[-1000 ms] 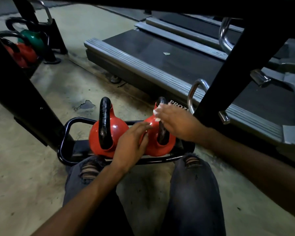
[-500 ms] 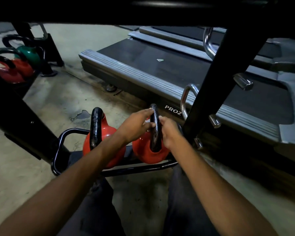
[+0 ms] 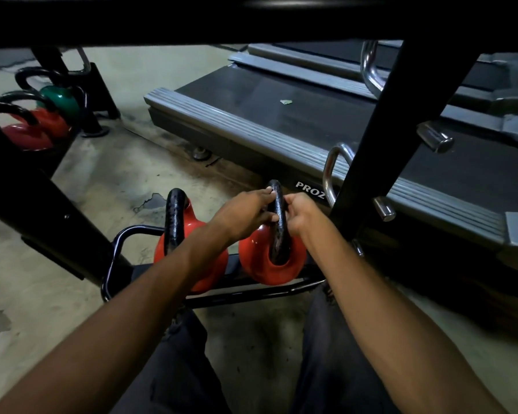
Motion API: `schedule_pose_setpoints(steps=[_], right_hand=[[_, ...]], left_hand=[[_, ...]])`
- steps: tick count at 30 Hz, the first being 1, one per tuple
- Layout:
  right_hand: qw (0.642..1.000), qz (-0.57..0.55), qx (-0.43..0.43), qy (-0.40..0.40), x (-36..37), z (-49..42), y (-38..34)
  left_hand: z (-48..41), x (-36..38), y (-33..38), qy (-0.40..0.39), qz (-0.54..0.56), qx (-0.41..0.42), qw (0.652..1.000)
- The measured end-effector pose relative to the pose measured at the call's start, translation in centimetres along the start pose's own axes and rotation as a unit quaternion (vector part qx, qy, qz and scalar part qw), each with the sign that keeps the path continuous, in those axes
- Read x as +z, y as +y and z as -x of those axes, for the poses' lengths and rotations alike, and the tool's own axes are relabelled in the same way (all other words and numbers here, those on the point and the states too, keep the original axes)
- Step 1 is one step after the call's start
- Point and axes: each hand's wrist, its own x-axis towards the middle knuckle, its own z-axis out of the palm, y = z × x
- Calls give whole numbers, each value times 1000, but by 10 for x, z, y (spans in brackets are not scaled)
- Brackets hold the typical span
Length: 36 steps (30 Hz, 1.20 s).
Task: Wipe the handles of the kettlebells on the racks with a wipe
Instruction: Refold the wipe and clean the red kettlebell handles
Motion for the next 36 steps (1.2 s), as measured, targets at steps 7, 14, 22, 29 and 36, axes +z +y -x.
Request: schedule_pose_setpoints(steps=[7, 14, 22, 29, 36], right_hand=[[911, 236, -298, 161, -49, 46, 90], [520, 640, -562, 69, -46, 61, 103], [52, 830, -549, -84, -63, 57, 68], [-28, 815, -574, -76, -63, 54, 62], [513, 624, -584, 83, -84, 65, 96]], left_hand=[[1, 5, -9, 12, 23, 3, 1000], [-7, -4, -12, -2, -10, 15, 1000], [-3, 3, -1, 19, -50, 11, 998], [2, 2, -10, 10, -59, -1, 998], [5, 5, -13, 12, -42, 28, 999]])
